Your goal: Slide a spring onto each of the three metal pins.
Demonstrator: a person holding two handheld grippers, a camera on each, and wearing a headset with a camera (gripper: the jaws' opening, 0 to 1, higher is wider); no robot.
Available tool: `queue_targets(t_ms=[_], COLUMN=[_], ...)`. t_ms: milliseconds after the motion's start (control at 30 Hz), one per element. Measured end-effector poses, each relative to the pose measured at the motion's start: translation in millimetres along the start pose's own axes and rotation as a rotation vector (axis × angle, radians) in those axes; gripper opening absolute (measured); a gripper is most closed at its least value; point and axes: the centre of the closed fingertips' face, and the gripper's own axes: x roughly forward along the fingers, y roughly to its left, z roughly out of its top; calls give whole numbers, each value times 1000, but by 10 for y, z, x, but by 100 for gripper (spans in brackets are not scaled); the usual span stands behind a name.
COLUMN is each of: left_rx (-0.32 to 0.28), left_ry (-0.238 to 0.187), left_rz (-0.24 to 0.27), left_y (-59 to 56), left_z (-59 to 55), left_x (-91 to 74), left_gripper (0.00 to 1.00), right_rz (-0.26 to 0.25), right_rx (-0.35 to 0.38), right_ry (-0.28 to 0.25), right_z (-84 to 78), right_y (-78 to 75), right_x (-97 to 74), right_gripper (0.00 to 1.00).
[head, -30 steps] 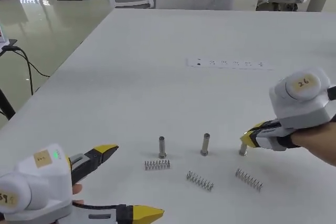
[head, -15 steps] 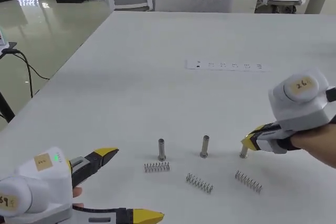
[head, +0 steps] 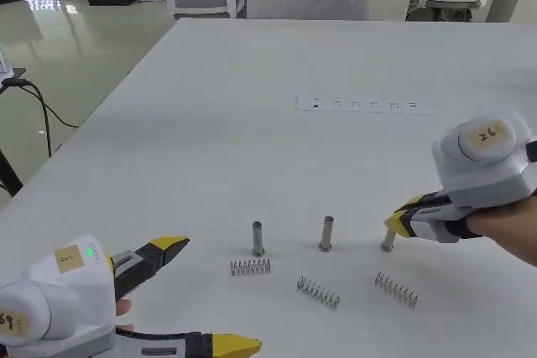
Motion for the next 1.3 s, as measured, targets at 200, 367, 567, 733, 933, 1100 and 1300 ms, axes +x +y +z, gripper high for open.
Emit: queue_targets(t_ms=[200, 367, 567, 733, 933, 1100, 1300], left_rx=[0, 0, 2, 1, 0, 2, 2], left_ry=[0, 2, 5, 6, 6, 6, 4], left_rz=[-1, -3, -8, -12, -14, -14, -11], left_y=[-5, -11, -23, -34, -40, -41, -34], left_z=[-1, -3, -8, -11, -11, -7, -2], left_x=[0, 1, 5, 9, 10, 8, 8], left_gripper=[93, 93, 93, 93, 93, 93, 93], right_rz=[-16, -22, -22, 2, 49, 85, 113], right_rx=[-8, -14, -18, -22, -38, -41, -55], right_ry=[-31, -46, -36, -14, 31, 68, 107], right_z=[52, 28, -103, -233, -406, -554, -677], right_y=[7, 17, 44, 142, 278, 392, 471], right_x=[-103, -189, -252, -280, -271, -236, -190], right_gripper=[11, 12, 14, 15, 16, 16, 15])
